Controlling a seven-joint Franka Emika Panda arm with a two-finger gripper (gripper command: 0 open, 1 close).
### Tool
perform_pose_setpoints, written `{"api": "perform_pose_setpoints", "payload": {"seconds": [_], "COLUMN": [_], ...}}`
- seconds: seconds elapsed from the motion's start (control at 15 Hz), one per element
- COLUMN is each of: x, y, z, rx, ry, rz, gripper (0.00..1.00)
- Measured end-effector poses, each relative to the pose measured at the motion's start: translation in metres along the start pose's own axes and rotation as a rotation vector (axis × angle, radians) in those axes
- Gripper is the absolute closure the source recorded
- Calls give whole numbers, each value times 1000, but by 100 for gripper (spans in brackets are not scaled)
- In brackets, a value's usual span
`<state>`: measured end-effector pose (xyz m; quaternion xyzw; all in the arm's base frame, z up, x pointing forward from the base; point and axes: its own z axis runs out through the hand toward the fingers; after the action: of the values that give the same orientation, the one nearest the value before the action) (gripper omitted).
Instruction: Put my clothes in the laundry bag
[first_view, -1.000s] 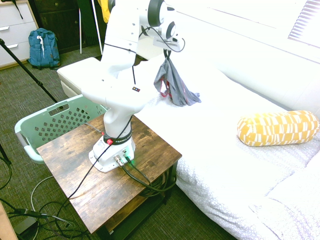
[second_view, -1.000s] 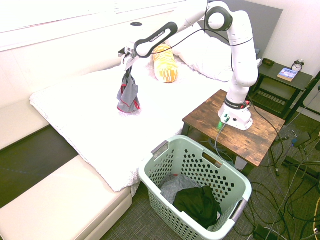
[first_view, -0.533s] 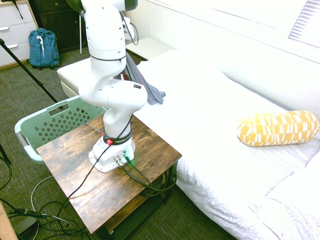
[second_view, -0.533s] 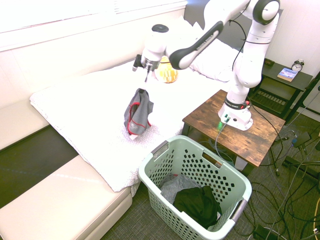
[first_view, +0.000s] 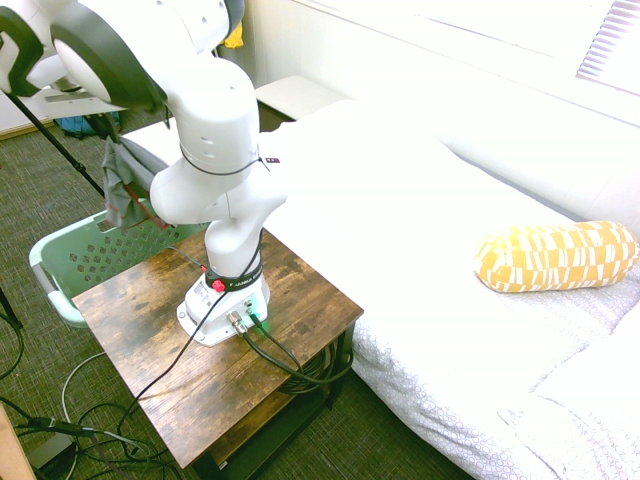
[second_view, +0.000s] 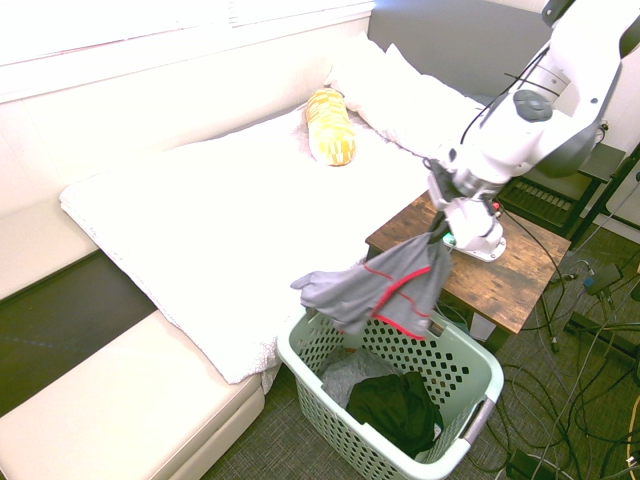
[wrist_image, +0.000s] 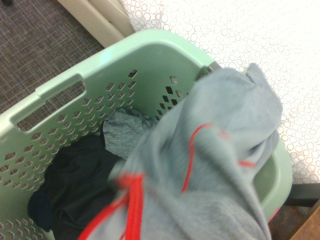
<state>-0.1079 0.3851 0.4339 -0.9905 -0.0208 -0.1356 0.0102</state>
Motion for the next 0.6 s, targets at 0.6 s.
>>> {"api": "perform_pose_setpoints", "payload": {"seconds": [0.6], "x": [19], "y": [2], "z": [26], "rx": [-69], "ry": [-34], "rz": [16], "gripper": [0]}}
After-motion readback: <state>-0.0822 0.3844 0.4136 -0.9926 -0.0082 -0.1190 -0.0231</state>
